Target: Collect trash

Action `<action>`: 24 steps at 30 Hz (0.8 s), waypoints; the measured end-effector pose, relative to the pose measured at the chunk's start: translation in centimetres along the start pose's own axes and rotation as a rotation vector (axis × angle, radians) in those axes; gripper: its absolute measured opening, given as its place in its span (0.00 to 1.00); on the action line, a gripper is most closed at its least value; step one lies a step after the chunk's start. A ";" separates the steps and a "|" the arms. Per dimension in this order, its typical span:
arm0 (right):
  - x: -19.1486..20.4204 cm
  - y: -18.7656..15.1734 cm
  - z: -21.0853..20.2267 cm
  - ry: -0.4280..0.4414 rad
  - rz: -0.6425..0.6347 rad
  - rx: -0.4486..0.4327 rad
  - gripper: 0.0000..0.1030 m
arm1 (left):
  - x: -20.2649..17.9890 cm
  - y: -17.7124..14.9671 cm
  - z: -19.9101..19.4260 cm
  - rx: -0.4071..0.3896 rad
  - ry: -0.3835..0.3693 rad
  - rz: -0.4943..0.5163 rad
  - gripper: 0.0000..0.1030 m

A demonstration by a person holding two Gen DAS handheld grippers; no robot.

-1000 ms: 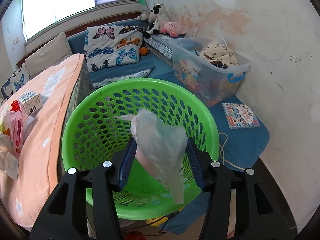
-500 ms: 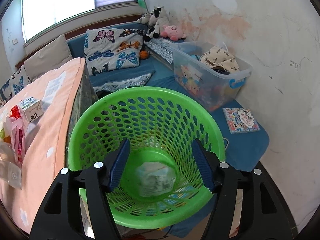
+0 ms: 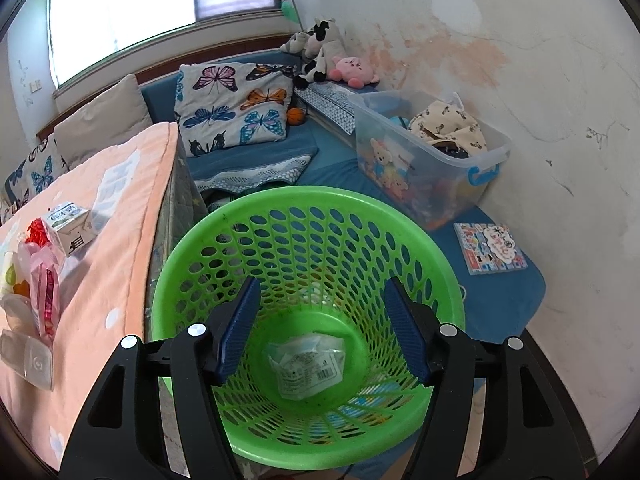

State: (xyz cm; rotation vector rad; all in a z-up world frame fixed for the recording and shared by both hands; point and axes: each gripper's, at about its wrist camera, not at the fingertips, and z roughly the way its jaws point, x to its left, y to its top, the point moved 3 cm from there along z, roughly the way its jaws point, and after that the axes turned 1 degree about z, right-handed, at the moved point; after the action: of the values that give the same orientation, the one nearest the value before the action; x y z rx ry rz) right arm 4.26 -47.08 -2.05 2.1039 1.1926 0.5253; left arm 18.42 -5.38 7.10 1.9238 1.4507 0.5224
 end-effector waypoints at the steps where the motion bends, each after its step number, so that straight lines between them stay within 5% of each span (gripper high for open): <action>1: 0.0 0.0 0.0 0.000 0.000 0.000 0.63 | -0.1 0.1 0.1 0.001 0.001 -0.001 0.63; 24: 0.3 0.3 0.2 -0.001 -0.002 -0.004 0.63 | 0.4 -0.4 0.5 0.003 0.003 -0.011 0.63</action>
State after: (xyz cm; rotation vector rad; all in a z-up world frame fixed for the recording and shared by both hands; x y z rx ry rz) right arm 4.73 -47.02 -1.97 2.0991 1.1918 0.5256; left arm 18.58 -5.09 6.45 1.9176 1.4639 0.5181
